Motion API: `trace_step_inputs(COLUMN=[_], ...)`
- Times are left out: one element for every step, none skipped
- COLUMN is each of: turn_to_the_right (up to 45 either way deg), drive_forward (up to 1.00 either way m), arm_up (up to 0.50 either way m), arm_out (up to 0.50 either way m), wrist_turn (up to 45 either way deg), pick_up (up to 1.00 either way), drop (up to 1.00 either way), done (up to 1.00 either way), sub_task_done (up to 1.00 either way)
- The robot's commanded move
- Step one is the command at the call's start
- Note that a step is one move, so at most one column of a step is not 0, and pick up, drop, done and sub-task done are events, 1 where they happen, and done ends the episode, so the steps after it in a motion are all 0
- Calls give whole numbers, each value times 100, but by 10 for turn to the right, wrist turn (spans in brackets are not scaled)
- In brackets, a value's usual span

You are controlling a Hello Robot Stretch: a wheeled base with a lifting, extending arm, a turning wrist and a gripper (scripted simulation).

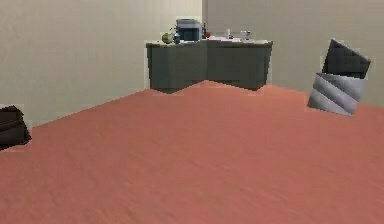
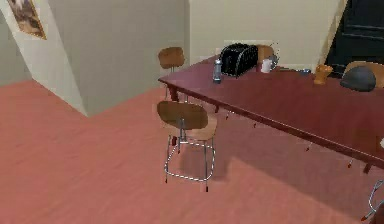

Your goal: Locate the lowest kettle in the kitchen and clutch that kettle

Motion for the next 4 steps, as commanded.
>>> trace_step_inputs(turn_to_the_right=[0, 0, 30, 0], drive_forward=[100, 100, 0, 100], arm_up=[0, 0, 0, 0], arm_out=[0, 0, 0, 0], wrist_turn=[0, 0, 0, 0], pick_up=[0, 0, 0, 0], drop=[0, 0, 0, 0], done=[0, 0, 0, 0], sub_task_done=[0, 0, 0, 0])
